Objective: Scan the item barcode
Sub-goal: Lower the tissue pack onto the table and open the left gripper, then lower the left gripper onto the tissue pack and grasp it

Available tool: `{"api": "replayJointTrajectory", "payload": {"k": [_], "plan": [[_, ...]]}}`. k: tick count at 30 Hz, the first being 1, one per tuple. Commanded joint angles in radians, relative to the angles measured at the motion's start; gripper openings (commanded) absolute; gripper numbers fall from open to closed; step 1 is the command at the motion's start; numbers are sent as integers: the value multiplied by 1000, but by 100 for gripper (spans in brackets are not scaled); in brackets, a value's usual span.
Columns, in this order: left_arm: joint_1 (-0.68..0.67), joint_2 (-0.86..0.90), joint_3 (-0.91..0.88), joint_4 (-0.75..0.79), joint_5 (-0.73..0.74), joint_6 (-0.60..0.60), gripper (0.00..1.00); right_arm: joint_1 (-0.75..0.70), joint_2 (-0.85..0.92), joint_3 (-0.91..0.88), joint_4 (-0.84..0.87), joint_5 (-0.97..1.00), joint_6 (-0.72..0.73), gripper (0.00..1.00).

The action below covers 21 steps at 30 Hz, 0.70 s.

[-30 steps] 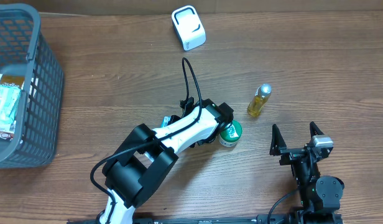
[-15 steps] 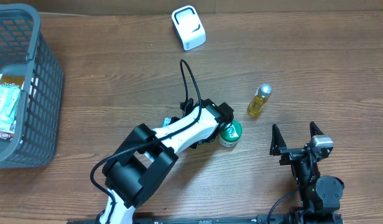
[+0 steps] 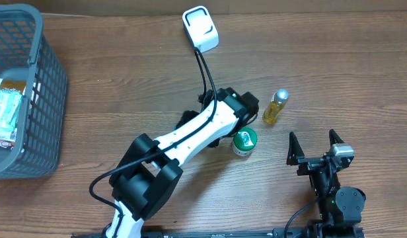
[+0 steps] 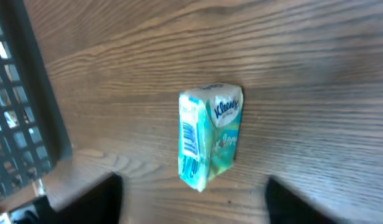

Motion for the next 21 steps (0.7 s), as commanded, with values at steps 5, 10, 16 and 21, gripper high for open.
{"api": "replayJointTrajectory", "payload": {"k": [5, 10, 16, 21], "plan": [[73, 1, 63, 6, 204, 115, 97, -4, -7, -11, 5, 2, -8, 100], [139, -2, 63, 16, 332, 175, 97, -4, -7, -11, 5, 2, -8, 100], [181, -5, 62, 40, 406, 241, 98, -4, -7, -11, 5, 2, -8, 100], [209, -43, 62, 59, 476, 286, 98, -4, -7, -11, 5, 2, -8, 100]]}}
